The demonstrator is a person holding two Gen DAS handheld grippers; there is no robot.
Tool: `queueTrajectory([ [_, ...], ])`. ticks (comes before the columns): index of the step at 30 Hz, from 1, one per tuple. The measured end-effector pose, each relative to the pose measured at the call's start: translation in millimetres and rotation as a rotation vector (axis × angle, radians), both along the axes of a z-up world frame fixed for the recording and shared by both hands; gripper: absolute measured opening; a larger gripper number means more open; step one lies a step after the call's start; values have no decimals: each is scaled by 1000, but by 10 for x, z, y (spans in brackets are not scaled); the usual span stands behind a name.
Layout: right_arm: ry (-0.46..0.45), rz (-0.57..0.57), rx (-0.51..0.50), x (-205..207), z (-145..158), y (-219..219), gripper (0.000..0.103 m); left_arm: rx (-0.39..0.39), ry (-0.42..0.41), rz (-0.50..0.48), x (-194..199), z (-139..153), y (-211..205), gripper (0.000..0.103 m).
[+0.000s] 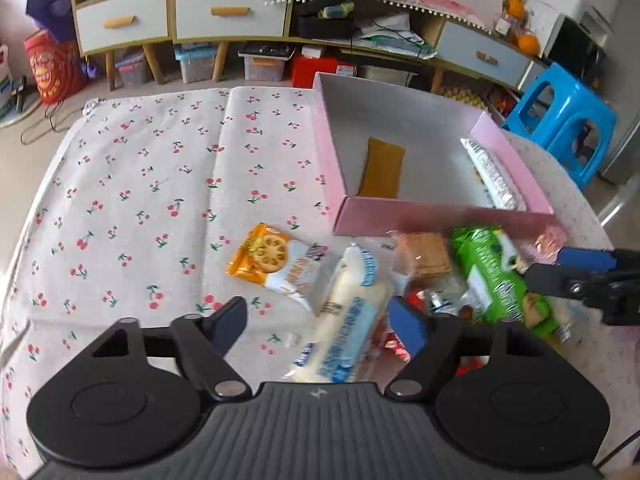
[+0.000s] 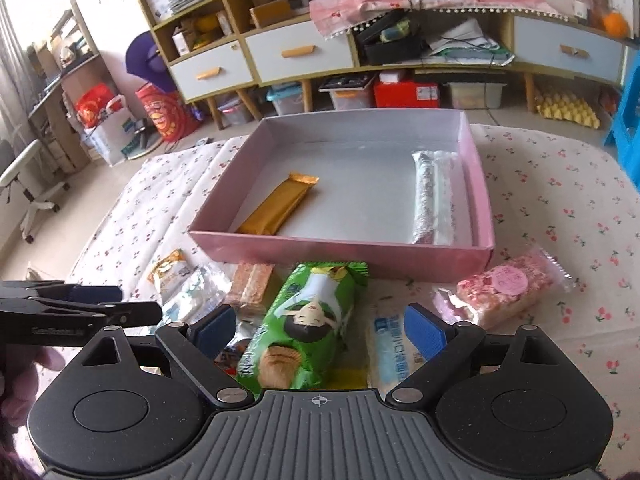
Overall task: Organize snacks
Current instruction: 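Withdraw both tools and move them over the remaining snack pile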
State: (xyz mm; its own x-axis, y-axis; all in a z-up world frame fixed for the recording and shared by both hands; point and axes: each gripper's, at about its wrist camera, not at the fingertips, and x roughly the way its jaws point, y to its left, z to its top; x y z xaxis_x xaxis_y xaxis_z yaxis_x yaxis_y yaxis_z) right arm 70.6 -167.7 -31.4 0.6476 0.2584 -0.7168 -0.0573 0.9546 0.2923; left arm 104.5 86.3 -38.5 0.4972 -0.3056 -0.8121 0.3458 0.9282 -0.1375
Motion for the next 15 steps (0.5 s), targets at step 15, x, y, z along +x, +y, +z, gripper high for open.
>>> queueTrajectory([
  [15,-58,72,-33,-40,-62,187,93,-26,-15,-187,2,-119,32,41],
])
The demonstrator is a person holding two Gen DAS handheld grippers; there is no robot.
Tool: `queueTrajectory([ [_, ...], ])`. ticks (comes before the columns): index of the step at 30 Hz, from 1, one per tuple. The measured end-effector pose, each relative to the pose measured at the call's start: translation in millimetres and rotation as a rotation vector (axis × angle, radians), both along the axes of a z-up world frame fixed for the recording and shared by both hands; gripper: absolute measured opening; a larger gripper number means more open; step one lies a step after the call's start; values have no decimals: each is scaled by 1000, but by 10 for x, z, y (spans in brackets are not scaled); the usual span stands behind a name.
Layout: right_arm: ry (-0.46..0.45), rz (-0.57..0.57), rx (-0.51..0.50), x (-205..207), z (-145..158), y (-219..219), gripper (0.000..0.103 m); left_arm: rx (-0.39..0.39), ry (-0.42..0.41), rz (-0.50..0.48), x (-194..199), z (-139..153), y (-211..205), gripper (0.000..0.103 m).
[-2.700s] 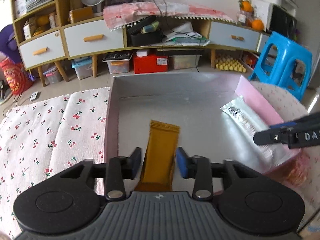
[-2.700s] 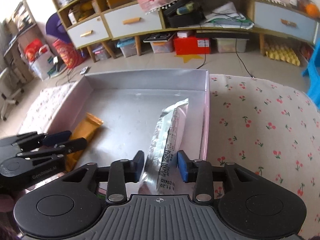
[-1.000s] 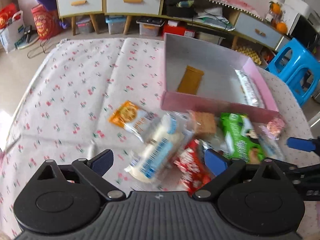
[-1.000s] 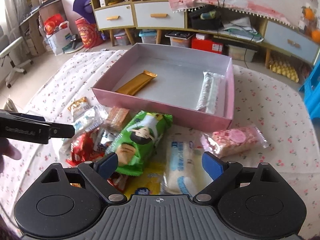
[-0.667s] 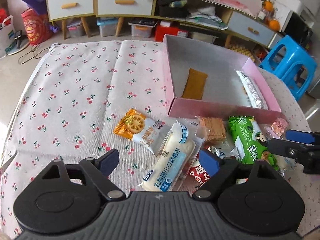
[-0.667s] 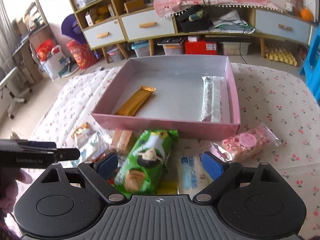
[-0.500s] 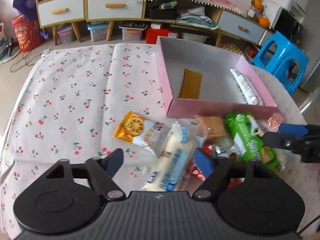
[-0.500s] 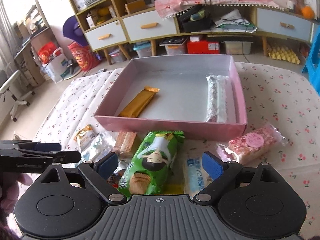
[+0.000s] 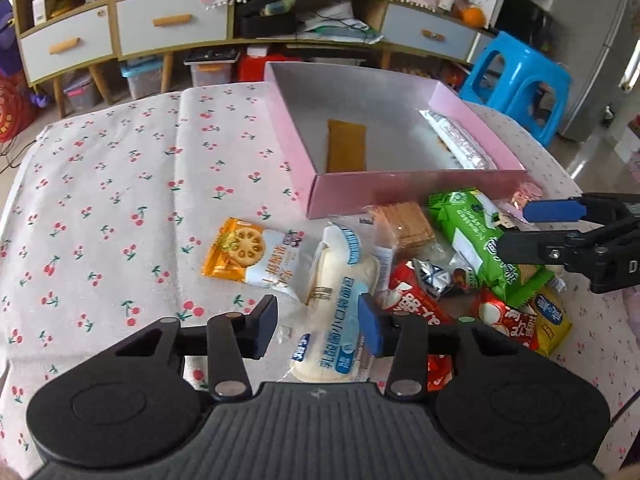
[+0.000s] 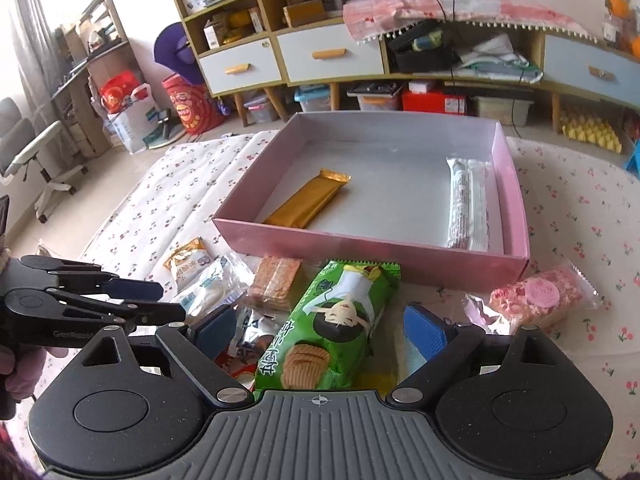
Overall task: Organize snacks
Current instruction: 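Withdraw both tools and move them over the remaining snack pile, then grasp the white milk bread with the left tool while the right tool grasps the green chip bag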
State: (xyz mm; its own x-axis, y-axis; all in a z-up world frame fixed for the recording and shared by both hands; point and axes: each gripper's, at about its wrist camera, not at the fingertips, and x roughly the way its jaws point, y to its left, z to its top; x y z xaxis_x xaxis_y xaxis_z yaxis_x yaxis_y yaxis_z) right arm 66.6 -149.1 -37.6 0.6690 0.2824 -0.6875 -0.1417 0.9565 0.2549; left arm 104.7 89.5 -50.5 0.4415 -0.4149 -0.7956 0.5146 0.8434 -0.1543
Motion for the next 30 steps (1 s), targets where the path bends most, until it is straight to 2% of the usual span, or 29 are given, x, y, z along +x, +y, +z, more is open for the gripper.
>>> queueTrajectory([
  [6,-16,-5,-21,15,-20,18,90,-7,32,1,14,-59,-32,43],
  [18,2,-32,-21,95,-79,16,88,23,21,21,5,-58,-99,46],
  [30,33,-49,-66,130,-116,57,79,57,19,33,5,-100,-196,45],
])
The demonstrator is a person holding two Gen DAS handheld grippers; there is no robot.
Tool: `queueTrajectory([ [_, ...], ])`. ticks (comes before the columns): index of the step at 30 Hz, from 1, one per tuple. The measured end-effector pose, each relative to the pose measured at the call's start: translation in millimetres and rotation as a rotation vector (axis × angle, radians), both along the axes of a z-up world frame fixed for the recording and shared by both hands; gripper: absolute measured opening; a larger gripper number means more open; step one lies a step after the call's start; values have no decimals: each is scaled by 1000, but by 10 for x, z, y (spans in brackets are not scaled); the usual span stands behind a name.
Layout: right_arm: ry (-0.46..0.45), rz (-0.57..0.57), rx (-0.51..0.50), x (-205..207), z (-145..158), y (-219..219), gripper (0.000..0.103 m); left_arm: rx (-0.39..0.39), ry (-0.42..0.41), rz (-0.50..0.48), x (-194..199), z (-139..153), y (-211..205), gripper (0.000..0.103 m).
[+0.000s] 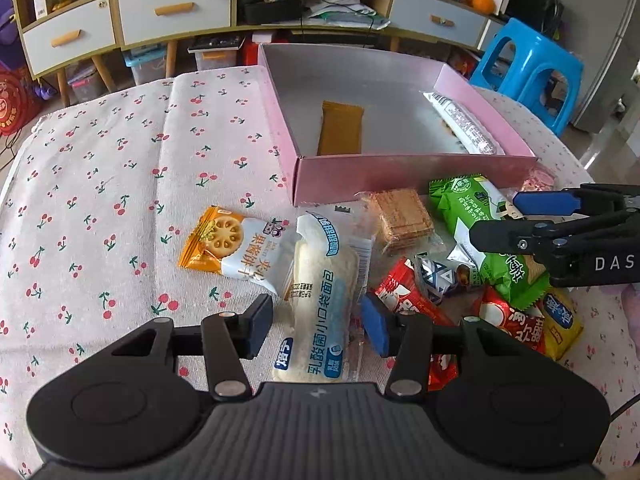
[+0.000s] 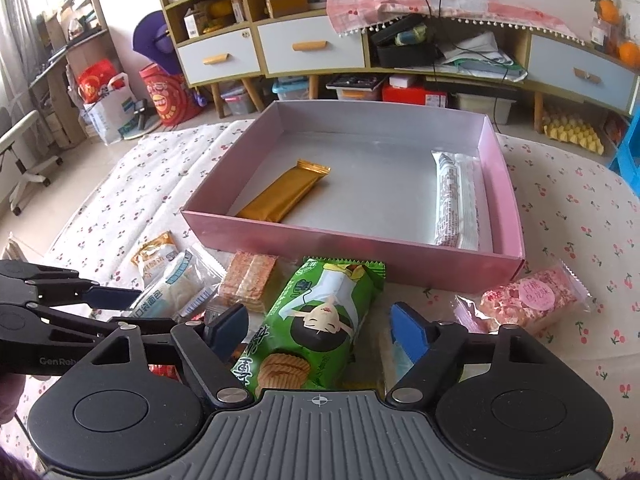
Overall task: Organize snacks
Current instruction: 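Grasp the white milk bread with the left tool while the right tool grasps the green chip bag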
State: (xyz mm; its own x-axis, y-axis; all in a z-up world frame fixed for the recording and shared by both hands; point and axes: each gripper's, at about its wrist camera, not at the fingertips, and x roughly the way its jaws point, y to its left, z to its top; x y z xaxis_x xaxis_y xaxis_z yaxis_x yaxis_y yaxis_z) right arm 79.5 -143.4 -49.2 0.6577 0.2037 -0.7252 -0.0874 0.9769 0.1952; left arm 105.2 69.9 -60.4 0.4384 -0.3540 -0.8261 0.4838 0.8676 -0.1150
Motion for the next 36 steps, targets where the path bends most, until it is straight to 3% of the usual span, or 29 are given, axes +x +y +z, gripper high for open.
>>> queueTrajectory([
  [9,21,11,6,39,-33,15,66,23,-2,42,-24,-2,-54,43],
  [12,22,22,10,40,-35,22,58,28,0,50,-36,3,-82,37],
  [20,35,10,23,46,-15,-5,49,15,28,109,-39,33,-82,25],
  [36,144,-62,251,112,83,-368,45,-94,156,254,-52,91,107,17],
])
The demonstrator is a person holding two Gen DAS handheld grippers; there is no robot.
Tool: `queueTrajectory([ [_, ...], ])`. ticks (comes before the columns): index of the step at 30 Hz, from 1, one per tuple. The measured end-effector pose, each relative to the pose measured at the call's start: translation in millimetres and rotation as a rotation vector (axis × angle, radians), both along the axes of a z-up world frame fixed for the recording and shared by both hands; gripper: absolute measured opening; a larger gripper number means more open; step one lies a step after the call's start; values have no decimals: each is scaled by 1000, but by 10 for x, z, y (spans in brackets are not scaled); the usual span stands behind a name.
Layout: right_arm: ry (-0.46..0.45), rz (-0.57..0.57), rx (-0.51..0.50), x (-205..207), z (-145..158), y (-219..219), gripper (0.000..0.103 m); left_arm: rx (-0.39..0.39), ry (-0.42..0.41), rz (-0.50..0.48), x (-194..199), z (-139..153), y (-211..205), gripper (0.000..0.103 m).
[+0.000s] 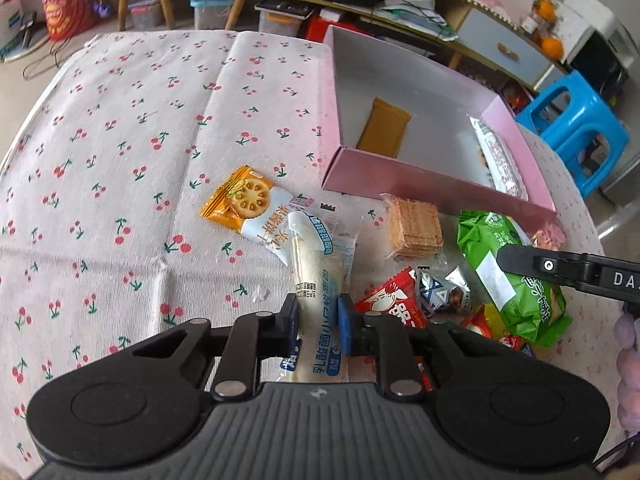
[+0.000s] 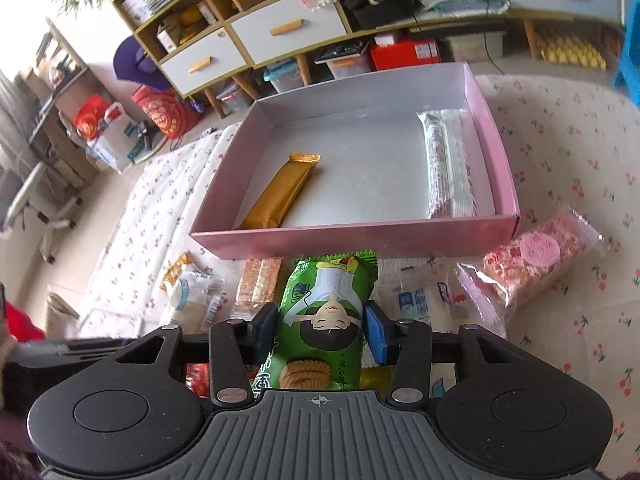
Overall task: Organize snacks
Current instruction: 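Grasp the white milk bread with the left tool while the right tool grasps the green chip bag, then carry both packs into the pink box and open both tools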
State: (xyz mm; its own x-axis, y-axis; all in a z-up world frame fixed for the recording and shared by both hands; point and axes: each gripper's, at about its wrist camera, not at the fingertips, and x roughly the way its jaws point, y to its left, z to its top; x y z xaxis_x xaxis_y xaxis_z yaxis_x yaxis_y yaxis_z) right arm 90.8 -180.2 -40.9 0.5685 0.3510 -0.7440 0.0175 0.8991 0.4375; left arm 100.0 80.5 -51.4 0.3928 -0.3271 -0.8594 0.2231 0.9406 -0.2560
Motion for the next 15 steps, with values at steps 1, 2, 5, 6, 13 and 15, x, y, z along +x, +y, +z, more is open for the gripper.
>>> queueTrajectory([
  [1,7,-5,14,-4,2,-19,45,-7,2,7,1,10,6,17],
  [2,13,-10,29,-6,6,-43,45,-12,3,14,0,21,15,17],
  [5,26,-20,61,-19,26,-94,45,-25,-2,27,-3,62,37,15],
  [6,30,-23,69,-22,32,-115,45,-30,-4,30,-3,76,43,15],
  [13,41,-37,126,-56,107,-228,45,-70,-24,53,-15,185,62,15],
  [15,34,-40,138,-77,153,-254,45,-88,-36,58,-23,238,60,15],
])
